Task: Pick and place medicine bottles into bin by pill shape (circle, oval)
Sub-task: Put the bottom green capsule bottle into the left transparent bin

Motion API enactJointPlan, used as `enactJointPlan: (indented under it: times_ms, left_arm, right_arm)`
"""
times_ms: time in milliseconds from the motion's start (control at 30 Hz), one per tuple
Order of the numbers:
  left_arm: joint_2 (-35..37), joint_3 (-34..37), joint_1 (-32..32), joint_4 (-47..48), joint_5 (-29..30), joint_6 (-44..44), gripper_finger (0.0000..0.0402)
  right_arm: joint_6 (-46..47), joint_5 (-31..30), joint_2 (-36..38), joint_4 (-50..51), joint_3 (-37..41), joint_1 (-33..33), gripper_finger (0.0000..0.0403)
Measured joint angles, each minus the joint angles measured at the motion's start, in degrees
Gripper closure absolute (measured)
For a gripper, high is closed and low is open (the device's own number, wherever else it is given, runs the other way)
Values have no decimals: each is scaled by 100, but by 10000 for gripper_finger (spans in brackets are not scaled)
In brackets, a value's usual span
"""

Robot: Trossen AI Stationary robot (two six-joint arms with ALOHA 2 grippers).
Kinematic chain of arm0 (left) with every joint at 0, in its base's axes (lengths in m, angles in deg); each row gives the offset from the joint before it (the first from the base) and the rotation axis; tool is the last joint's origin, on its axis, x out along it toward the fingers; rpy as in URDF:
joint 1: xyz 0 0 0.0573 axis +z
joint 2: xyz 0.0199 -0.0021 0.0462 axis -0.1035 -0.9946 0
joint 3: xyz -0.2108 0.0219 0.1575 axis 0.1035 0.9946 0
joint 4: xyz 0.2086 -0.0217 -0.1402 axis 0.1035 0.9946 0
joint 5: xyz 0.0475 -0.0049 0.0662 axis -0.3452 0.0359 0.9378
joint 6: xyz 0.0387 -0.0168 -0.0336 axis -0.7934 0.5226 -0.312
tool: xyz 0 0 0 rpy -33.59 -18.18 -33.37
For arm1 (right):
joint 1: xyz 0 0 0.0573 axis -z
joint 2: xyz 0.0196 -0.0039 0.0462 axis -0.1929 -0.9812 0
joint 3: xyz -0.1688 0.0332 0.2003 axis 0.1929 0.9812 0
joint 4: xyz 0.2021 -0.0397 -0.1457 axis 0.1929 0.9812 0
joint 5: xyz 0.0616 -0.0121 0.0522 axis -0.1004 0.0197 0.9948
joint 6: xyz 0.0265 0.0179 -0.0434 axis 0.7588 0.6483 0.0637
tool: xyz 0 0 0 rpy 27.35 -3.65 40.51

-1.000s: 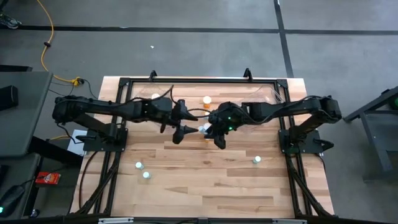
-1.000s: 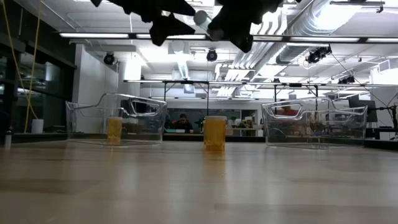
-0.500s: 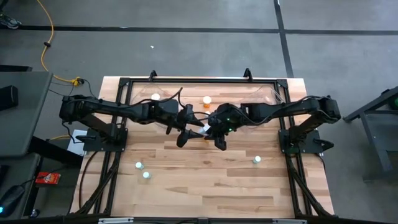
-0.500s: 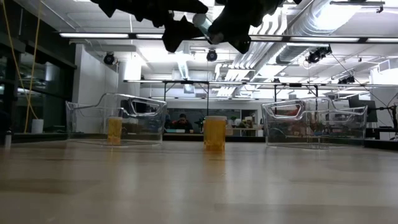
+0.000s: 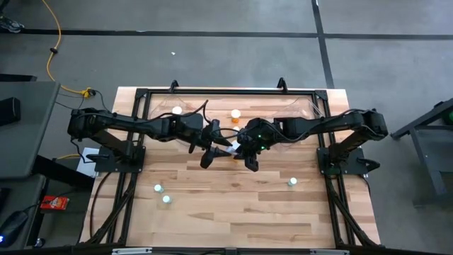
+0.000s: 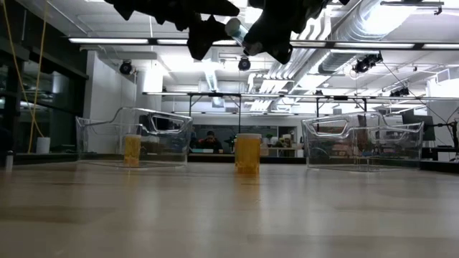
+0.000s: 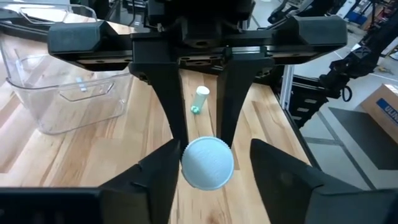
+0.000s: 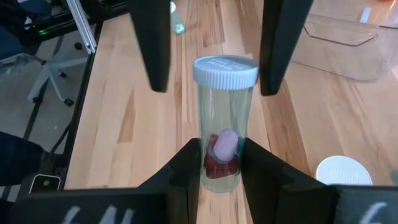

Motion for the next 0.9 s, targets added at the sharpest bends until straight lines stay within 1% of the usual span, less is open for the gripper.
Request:
enactJointPlan:
  times_ms: [200, 367, 700, 800, 900]
  left_arm:
    - [0, 2, -9, 4, -3, -45, 275]
    - [0, 2, -8, 6, -16, -46, 300]
    - [0, 2, -9, 30, -26, -46, 300]
    - [45, 2, 47, 40, -60, -46, 300]
    - [146, 2, 130, 91, -66, -50, 300]
  right_arm:
    - [32, 24, 0, -4, 0, -4, 324]
    - [45, 24, 0, -4, 0, -4, 324]
    - [75, 17, 3, -51, 0, -4, 321]
    - [92, -41, 40, -48, -9, -4, 304]
    - [116, -281, 79, 200, -266, 2, 270]
